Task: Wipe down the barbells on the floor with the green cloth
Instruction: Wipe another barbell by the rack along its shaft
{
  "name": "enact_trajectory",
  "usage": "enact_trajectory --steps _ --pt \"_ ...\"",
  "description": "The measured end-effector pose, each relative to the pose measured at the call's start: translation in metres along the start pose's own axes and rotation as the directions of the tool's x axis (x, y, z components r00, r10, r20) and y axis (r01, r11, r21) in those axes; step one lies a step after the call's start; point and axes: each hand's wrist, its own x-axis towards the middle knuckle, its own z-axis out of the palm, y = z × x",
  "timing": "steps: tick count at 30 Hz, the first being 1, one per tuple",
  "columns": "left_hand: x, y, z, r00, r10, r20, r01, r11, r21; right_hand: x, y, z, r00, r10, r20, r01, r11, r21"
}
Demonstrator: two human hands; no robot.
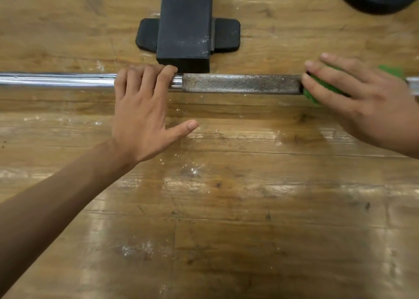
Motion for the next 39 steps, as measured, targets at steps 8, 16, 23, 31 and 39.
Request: enact_trajectory --steps 8,16,23,31,39 --pt "-0.008 0.005 -0.002 0.999 -0.02 0.037 0.019 1.0 0.016 0.086 -0.059 0.001 0.998 0.023 -0.058 -0.014 0.987 0.16" --pt "-0.033 0.014 -0.006 0.998 -0.001 0.061 0.001 1.0 0.006 0.018 -0.043 -0.004 1.0 0.018 0.006 -0.018 0.994 0.105" --pt "-0.065 0.024 -0.009 0.994 0.017 0.11 -0.022 0.999 0.043 0.091 -0.122 -0.009 0.999 -0.039 -0.029 0.043 0.987 0.157" --pt "-0.104 0.031 -0.015 0.995 0.043 0.087 -0.045 0.999 0.017 -0.013 -0.08 -0.024 0.996 -0.084 0.033 0.081 0.995 0.063" --pt "-0.143 0.036 -0.013 0.997 0.062 0.052 -0.059 0.997 -0.054 -0.036 -0.105 -0.025 0.997 -0.062 0.055 0.059 0.997 0.057"
